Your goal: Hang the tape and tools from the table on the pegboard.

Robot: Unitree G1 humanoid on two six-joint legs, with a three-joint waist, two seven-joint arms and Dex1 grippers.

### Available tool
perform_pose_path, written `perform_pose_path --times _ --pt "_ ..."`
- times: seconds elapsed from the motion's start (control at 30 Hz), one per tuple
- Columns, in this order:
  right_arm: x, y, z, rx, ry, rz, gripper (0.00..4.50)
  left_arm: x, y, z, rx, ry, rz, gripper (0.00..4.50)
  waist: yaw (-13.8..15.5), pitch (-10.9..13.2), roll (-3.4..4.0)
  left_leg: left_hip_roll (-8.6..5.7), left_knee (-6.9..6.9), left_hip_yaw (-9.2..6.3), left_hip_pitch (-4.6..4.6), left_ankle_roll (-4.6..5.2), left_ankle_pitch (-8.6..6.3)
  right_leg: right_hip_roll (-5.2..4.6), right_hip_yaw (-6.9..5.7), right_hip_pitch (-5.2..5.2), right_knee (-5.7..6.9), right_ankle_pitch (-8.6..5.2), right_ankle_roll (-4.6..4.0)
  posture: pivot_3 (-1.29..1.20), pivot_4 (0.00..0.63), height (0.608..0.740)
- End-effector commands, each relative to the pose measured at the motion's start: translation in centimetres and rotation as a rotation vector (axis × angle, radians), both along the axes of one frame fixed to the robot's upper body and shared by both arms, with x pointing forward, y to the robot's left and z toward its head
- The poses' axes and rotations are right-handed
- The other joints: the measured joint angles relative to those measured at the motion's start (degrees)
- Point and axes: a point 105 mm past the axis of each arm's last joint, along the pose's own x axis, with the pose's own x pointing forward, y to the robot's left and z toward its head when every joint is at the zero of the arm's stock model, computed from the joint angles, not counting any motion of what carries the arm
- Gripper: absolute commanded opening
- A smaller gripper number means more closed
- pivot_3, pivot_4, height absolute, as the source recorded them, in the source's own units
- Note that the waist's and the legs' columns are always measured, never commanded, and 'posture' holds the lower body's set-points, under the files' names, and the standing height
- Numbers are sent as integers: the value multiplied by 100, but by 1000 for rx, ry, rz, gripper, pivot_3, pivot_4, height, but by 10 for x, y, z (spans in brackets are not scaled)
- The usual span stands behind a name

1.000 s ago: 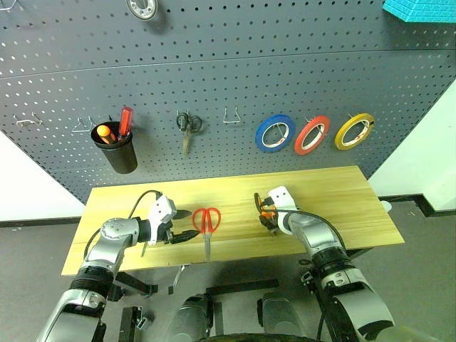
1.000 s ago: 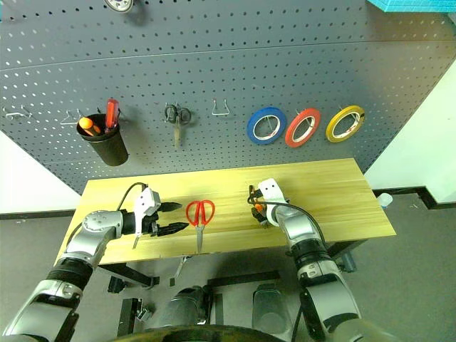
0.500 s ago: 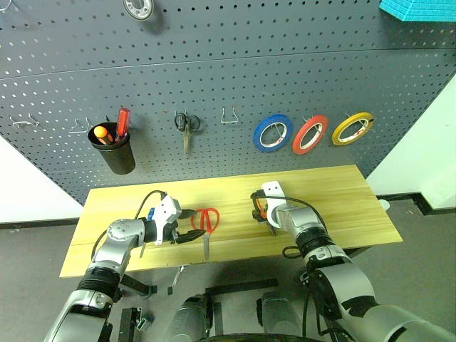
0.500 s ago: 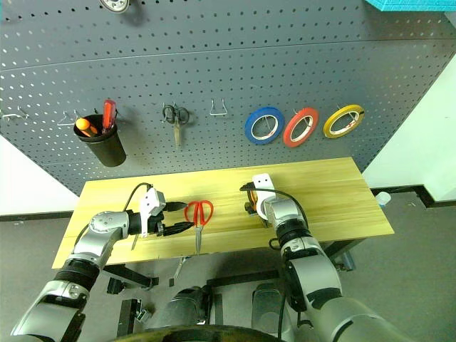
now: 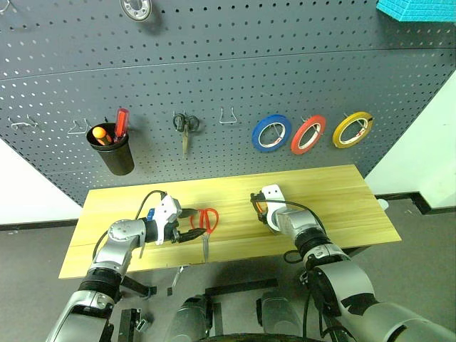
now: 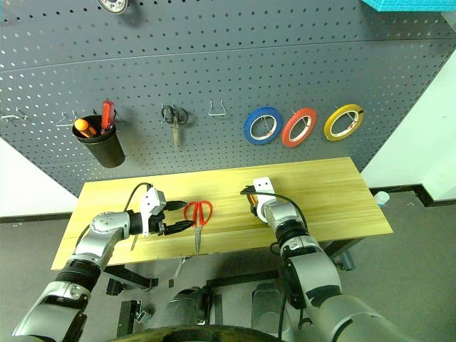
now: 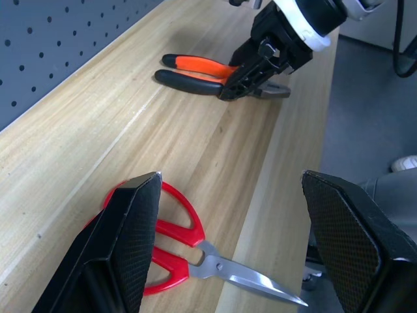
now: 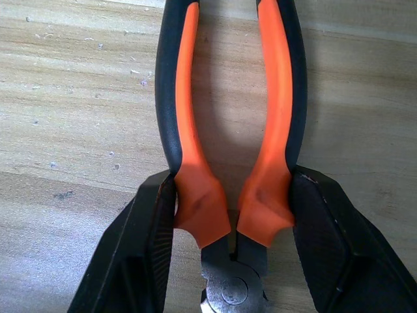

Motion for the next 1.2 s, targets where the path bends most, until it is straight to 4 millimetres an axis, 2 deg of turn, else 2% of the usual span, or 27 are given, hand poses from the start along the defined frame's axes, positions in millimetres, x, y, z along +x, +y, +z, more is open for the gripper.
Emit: perform_pose_path --times 0.03,0.13,0.27,0.43,0.53,0.7,0.9,1.2 --pt "7 8 13 43 -54 68 2186 8 5 19 -41 -87 39 3585 0 0 0 0 0 0 0 0 0 0 0 0 0 0 0 -81 48 725" --pt "13 28 42 7 -266 319 2186 17 12 38 -116 -212 130 3585 1 1 1 1 0 0 -2 0 0 0 0 -5 1 0 0 -83 51 725" --pt "2 57 95 -44 -628 656 2186 23 24 66 -286 -346 276 3585 6 3 1 1 0 2 -16 -1 0 -1 2 -20 0 0 2 -89 59 725" --pt "-9 80 170 -30 -1059 865 2186 24 40 86 -428 -509 441 3585 9 3 -4 3 1 2 -12 -2 0 0 1 -12 -1 0 3 -86 63 725" --pt "-5 84 200 -35 -1210 891 2186 28 48 95 -451 -600 520 3585 50 7 -12 3 5 1 -10 -3 0 1 1 -4 -6 0 2 -80 64 725" --pt "31 85 264 85 -1387 702 2186 37 52 110 -456 -711 576 3585 60 9 -19 0 6 -3 -10 -10 6 1 -2 -2 -6 1 0 -65 67 725" --pt "63 88 295 227 -1410 537 2186 33 44 108 -471 -717 562 3585 53 9 -19 -1 -11 -5 -9 -13 9 3 -2 -2 -6 2 -3 -21 76 725" --pt "70 96 312 361 -1420 497 2186 22 44 111 -477 -760 610 3585 63 47 -12 1 -25 -7 -9 -13 10 9 1 1 4 2 -7 29 102 725"
